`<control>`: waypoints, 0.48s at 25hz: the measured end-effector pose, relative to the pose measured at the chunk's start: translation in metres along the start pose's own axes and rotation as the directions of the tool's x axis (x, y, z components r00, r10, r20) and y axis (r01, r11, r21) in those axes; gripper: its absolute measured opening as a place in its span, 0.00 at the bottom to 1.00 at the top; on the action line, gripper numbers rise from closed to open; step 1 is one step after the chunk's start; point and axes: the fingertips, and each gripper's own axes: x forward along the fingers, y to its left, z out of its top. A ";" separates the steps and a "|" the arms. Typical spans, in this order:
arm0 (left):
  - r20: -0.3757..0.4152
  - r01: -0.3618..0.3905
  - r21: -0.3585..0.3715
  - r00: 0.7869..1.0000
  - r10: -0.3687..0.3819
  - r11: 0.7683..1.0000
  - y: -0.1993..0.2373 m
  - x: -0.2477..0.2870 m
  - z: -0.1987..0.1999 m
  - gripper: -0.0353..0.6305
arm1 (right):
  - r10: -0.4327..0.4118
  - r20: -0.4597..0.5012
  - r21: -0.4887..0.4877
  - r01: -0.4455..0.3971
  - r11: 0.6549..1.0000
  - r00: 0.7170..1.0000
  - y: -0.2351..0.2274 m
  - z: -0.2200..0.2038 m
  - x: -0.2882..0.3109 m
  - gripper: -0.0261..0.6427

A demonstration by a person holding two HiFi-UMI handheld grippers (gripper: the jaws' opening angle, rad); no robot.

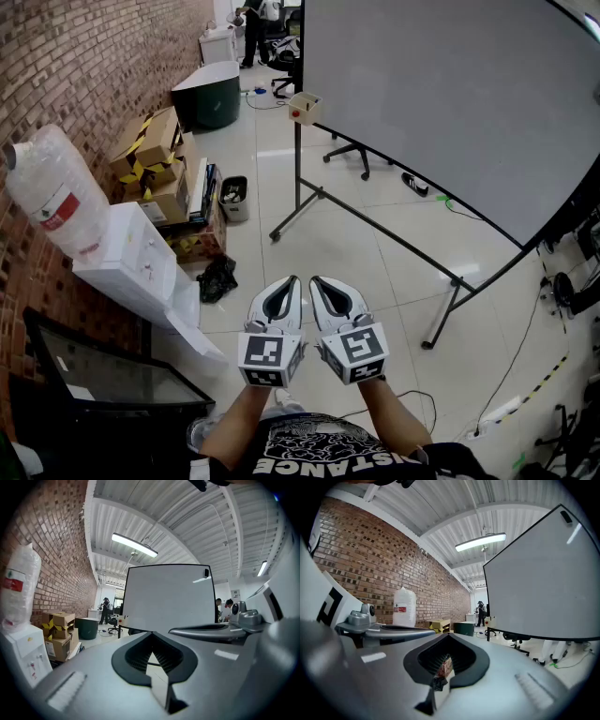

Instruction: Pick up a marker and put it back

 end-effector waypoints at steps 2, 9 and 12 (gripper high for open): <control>-0.004 0.013 -0.001 1.000 -0.013 1.000 0.016 0.004 0.002 0.06 | -0.008 -0.009 0.007 0.008 1.000 1.000 0.004 0.001 0.017 0.04; -0.003 0.029 -0.008 1.000 -0.029 1.000 0.057 0.019 0.007 0.06 | -0.026 -0.019 0.015 0.027 1.000 0.999 0.008 0.002 0.057 0.04; -0.011 0.036 -0.017 0.999 -0.036 0.999 0.067 0.026 0.005 0.06 | -0.034 -0.025 0.017 0.034 0.999 0.999 0.003 0.000 0.071 0.04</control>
